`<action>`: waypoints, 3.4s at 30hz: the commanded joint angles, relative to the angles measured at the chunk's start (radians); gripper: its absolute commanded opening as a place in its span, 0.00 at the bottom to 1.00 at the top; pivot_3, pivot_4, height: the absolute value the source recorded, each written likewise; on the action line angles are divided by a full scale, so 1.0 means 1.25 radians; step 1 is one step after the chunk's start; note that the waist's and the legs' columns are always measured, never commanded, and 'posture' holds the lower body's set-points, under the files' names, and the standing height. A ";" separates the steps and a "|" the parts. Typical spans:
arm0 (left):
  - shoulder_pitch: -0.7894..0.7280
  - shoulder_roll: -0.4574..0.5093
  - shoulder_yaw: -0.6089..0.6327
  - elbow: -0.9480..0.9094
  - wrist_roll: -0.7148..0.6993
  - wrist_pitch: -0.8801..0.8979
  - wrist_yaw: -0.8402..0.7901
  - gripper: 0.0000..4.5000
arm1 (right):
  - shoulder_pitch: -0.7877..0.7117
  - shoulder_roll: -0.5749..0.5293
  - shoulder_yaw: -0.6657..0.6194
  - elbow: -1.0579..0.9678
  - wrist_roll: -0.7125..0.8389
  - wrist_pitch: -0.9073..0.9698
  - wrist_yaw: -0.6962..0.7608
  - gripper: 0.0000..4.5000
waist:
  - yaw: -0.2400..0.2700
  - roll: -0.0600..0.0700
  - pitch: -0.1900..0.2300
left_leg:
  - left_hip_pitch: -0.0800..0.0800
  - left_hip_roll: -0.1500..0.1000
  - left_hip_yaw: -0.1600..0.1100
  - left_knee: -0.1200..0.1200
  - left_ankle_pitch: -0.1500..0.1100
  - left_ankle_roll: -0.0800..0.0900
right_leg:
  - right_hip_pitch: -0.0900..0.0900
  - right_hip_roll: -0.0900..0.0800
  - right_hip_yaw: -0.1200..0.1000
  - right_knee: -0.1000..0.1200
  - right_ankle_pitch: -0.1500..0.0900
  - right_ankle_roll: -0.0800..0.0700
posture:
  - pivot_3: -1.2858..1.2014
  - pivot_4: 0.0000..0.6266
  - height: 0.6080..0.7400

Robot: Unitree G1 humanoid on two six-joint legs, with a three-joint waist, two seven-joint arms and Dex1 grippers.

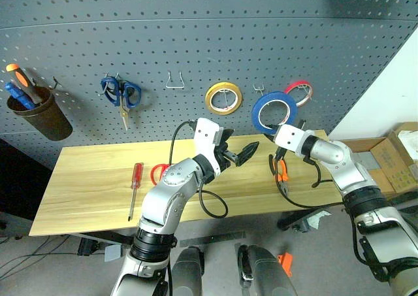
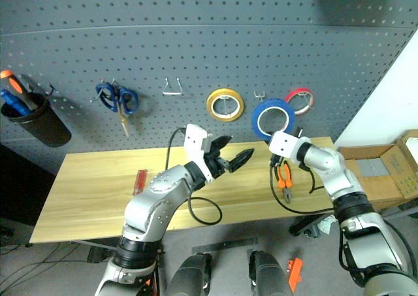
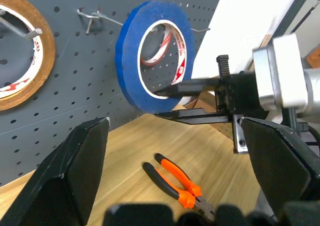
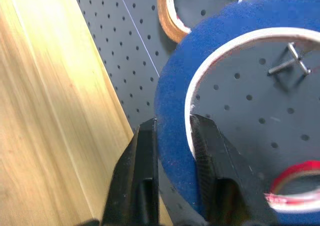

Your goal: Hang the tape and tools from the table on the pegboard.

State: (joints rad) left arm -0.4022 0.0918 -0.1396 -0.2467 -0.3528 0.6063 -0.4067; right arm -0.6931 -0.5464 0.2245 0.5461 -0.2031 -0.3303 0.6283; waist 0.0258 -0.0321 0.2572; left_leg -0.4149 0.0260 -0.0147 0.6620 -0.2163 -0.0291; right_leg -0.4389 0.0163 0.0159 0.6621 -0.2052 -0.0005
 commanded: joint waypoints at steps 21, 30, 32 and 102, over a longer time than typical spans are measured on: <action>0.204 0.052 -0.029 -0.127 -0.005 0.038 0.003 1.00 | 0.349 0.079 -0.087 -0.557 0.136 0.828 -0.007 0.99 | -0.016 0.001 0.000 | 0.002 0.003 -0.001 0.000 0.000 0.000 | -0.001 -0.001 0.001 0.001 -0.003 -0.005 | 0.56 0.43 1.00; 0.367 0.199 -0.095 -0.166 0.092 -0.029 -0.025 1.00 | 0.078 0.212 -0.184 -0.300 0.168 1.115 -0.163 0.99 | -0.020 0.009 0.021 | 0.001 0.003 -0.004 -0.001 0.001 0.002 | -0.002 0.000 0.000 0.000 -0.003 -0.006 | 0.57 0.53 1.00; 0.369 0.200 -0.092 -0.172 0.088 -0.029 -0.021 1.00 | 0.035 0.211 -0.194 -0.236 0.166 1.101 -0.183 0.99 | -0.016 0.011 0.030 | -0.001 0.002 -0.004 -0.001 0.001 0.003 | -0.003 -0.001 0.001 0.000 -0.003 -0.006 | 0.57 0.55 1.00; 0.158 0.127 0.174 -0.363 -0.040 0.076 0.264 1.00 | -0.278 0.438 -0.139 -0.369 0.224 0.346 -0.341 0.58 | 0.106 -0.008 0.010 | -0.015 0.001 -0.005 -0.014 0.002 -0.006 | -0.012 -0.002 -0.006 -0.013 0.000 -0.003 | 0.65 0.25 1.00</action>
State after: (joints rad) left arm -0.1783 0.2560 0.0900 -0.7062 -0.4182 0.7421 -0.0642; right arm -1.0078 -0.0090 0.0622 0.0855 0.0789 0.1586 0.2138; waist 0.1582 -0.0417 0.2693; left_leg -0.4337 0.0282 -0.0206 0.6448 -0.2140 -0.0362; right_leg -0.4539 0.0144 0.0084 0.6462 -0.2049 -0.0055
